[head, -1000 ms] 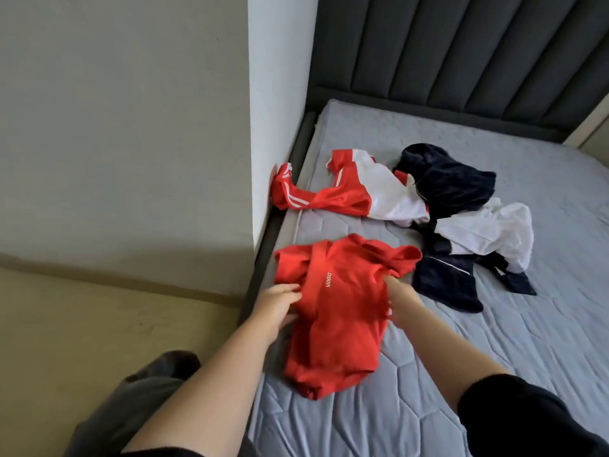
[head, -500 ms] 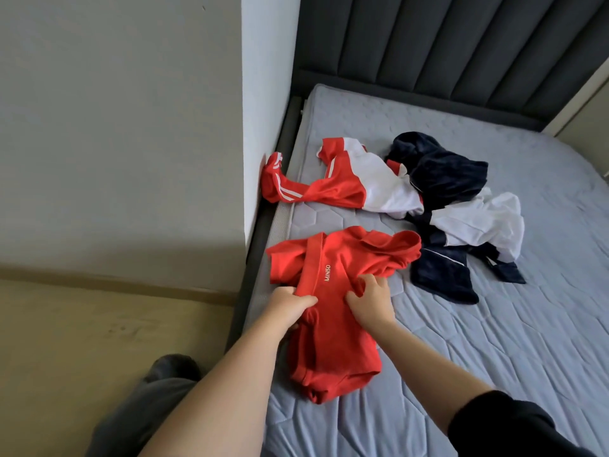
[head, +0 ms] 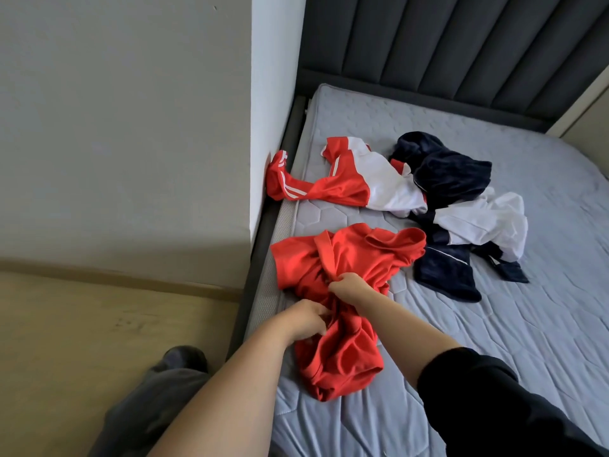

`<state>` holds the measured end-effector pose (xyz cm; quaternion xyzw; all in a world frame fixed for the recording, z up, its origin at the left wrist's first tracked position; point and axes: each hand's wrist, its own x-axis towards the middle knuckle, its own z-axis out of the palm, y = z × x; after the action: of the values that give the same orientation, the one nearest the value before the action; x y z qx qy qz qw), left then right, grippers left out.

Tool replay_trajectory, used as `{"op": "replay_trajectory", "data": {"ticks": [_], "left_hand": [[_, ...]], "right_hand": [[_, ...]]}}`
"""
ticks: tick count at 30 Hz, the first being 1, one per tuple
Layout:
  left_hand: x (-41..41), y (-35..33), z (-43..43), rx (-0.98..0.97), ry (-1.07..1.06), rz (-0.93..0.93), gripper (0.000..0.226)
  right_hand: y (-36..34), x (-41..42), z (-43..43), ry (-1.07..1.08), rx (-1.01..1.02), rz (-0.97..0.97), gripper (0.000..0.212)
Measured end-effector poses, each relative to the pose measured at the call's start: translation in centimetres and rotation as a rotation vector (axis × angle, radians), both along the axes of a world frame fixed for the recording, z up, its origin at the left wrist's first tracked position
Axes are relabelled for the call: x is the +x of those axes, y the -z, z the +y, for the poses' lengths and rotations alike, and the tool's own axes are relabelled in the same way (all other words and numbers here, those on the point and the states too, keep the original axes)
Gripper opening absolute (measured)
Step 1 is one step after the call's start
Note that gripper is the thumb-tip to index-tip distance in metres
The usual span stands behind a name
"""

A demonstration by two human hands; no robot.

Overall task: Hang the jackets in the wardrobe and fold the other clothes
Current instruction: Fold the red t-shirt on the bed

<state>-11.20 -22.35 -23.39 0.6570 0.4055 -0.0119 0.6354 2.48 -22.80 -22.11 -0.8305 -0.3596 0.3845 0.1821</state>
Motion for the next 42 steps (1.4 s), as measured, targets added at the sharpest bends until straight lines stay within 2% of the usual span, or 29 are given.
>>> {"op": "replay_trajectory", "data": {"ticks": [3, 4, 8, 11, 14, 15, 17, 18, 19, 24, 26, 29, 31, 33, 35, 37, 39, 42], "left_hand": [[-0.3, 0.4, 0.3, 0.081, -0.188, 0.089, 0.032], [-0.3, 0.4, 0.6, 0.137, -0.285, 0.06, 0.031], [-0.2, -0.8, 1.9, 0.366, -0.631, -0.119, 0.037], [-0.3, -2.3, 2.3, 0.647, -0.505, -0.226, 0.059], [-0.7, -4.0, 3.0, 0.851, -0.287, -0.18, 0.072], [-0.9, -4.8, 3.2, 0.903, -0.218, -0.155, 0.067], [-0.8, -6.6, 3.4, 0.971, -0.098, -0.132, 0.036], [-0.7, -7.8, 3.2, 0.97, -0.096, -0.128, 0.02], [-0.6, -9.0, 3.1, 0.964, -0.14, -0.101, 0.013], [-2.5, -15.5, 4.0, 1.098, -0.432, 0.072, 0.011], [-3.9, -18.7, 4.3, 1.143, -0.529, 0.055, 0.011], [-5.5, -22.9, 4.3, 1.047, -0.538, -0.029, 0.012], [-6.5, -25.5, 4.1, 1.036, -0.491, 0.06, 0.015], [-7.7, -28.0, 3.9, 1.164, -0.535, 0.255, 0.018], [-9.1, -30.7, 3.3, 1.375, -0.547, 0.505, 0.024], [-10.2, -33.0, 2.8, 1.524, -0.483, 0.697, 0.031], [-10.8, -35.2, 2.4, 1.547, -0.467, 0.808, 0.036], [-10.9, -38.0, 0.9, 1.47, -0.542, 0.881, 0.038]], "right_hand": [[0.0, 1.3, -1.2, 0.1, 0.129, 0.043, 0.018], [-0.3, 1.6, -1.7, 0.1, 0.17, 0.065, 0.016], [-2.7, 1.9, -2.7, -0.071, 0.245, 0.121, 0.034], [-5.6, 1.6, -2.9, -0.289, 0.199, 0.164, 0.042], [-9.3, 1.5, -3.0, -0.513, 0.153, 0.042, 0.036], [-10.7, 1.4, -3.0, -0.569, 0.141, -0.016, 0.033], [-13.4, 1.1, -3.0, -0.636, 0.141, -0.166, 0.028], [-14.6, 0.8, -3.0, -0.635, 0.168, -0.226, 0.026], [-15.6, 0.5, -3.0, -0.613, 0.216, -0.258, 0.026], [-20.0, -1.8, -2.2, -0.379, 0.55, -0.403, 0.032], [-22.3, -3.1, -2.0, -0.311, 0.666, -0.405, 0.035], [-26.1, -5.8, -1.3, -0.275, 0.861, -0.312, 0.034], [-28.4, -7.5, -1.2, -0.271, 0.98, -0.286, 0.033], [-30.2, -8.1, -1.4, -0.278, 1.035, -0.297, 0.028], [-31.5, -7.5, -1.9, -0.259, 1.014, -0.417, 0.023], [-32.6, -6.2, -2.6, -0.219, 0.934, -0.588, 0.029], [-33.6, -4.8, -3.6, -0.155, 0.858, -0.68, 0.03], [-35.0, -2.5, -5.2, -0.037, 0.754, -0.74, 0.025]]}}
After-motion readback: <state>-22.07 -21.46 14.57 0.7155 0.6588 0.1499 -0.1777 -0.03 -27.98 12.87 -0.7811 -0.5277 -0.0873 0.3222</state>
